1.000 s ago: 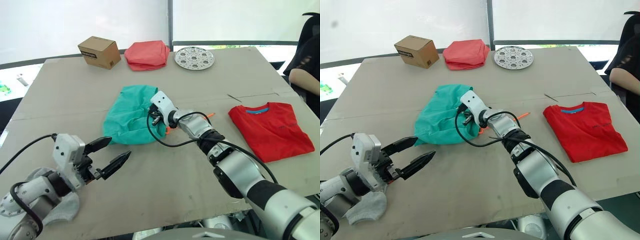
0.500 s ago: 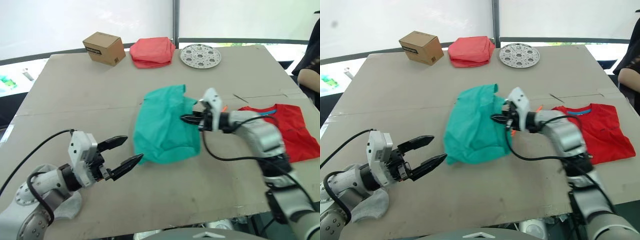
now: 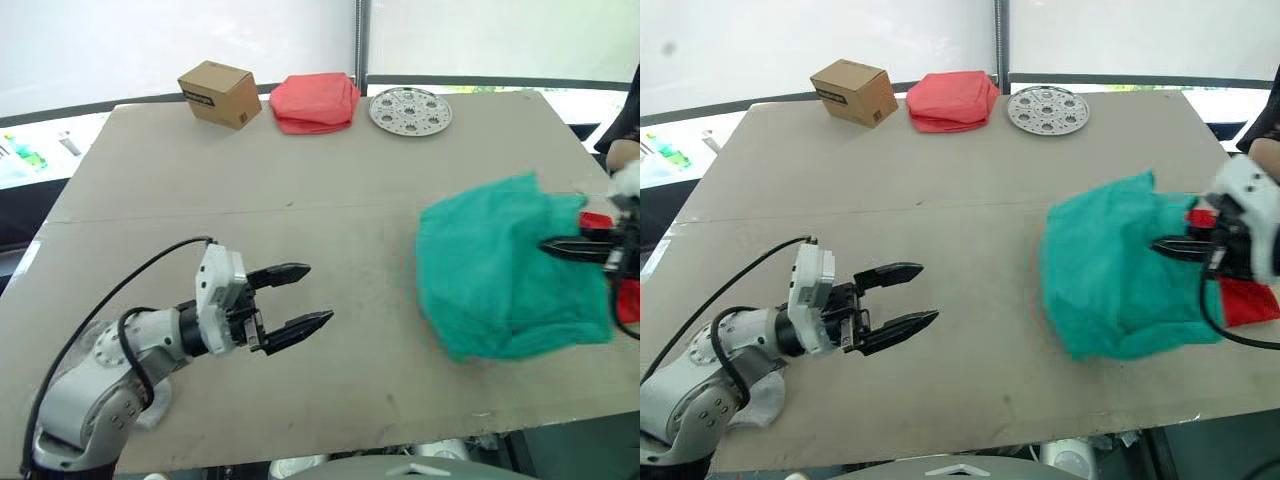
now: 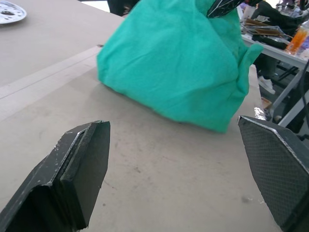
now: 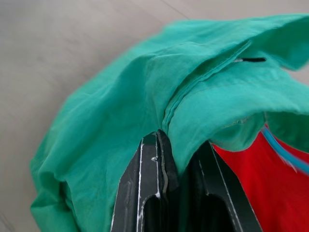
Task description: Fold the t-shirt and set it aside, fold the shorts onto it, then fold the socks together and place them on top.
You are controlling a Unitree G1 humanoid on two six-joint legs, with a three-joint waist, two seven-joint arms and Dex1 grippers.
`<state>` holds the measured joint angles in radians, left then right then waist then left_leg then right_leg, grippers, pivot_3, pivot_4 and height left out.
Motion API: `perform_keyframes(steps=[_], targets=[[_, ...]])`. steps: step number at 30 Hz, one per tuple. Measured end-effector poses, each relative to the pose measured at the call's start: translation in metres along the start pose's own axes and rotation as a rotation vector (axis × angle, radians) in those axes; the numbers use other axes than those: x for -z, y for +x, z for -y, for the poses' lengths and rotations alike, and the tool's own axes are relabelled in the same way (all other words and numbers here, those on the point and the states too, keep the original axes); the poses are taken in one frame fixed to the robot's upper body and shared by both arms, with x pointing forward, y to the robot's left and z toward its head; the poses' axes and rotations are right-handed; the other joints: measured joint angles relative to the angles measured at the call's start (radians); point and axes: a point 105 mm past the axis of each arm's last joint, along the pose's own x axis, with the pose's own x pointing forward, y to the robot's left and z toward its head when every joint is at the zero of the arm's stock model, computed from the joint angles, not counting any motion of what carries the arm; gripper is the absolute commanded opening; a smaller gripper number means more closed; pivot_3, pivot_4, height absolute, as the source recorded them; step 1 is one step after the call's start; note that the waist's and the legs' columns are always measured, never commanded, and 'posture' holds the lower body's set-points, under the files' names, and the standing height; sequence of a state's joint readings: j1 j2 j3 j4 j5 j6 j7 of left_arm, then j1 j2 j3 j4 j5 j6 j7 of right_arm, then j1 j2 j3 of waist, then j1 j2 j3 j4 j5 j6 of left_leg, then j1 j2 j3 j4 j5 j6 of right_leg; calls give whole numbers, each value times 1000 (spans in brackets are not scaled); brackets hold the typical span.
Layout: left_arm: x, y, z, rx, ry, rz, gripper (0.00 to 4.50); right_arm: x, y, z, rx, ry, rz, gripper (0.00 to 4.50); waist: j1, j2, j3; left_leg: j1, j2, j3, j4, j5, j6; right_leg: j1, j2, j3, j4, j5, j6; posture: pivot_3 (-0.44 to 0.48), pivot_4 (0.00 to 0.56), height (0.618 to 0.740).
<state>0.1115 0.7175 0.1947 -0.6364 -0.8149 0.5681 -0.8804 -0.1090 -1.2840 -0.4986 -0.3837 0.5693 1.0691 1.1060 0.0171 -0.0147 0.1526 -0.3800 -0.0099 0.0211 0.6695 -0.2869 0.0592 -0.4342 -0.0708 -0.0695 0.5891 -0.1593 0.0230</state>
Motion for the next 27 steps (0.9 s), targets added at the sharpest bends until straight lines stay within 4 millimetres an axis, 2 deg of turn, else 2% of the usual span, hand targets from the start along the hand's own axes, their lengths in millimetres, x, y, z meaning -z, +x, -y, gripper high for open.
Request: perform_keyframes(steps=[9,15,18,25,27], targets=[[3,6,5,41,-4,-5,4500,33,-25,55,181,39,-111,60,-2,0,0,0,1,1,0,0,0,-1,1,2,0,0,0,0,150,740],[4,6,9,44,-7,-6,4500,29,-39,82,301,34,-87,60,-3,1,1,0,1,1,0,0,0,0,0,3,0,0,0,0,150,740],[3,6,10,46,-4,-5,4500,24,-38,86,317,25,-73,60,-3,1,1,0,1,1,0,0,0,0,1,3,0,0,0,0,150,740],[-1,9,8,48,12,2,4500,35,-14,85,299,76,-72,60,-1,1,1,0,1,1,0,0,0,0,1,3,0,0,0,0,150,740],[-1,9,8,47,12,2,4500,31,-12,81,282,87,-53,60,-2,3,1,0,1,2,0,0,0,0,1,3,0,0,0,0,150,740]])
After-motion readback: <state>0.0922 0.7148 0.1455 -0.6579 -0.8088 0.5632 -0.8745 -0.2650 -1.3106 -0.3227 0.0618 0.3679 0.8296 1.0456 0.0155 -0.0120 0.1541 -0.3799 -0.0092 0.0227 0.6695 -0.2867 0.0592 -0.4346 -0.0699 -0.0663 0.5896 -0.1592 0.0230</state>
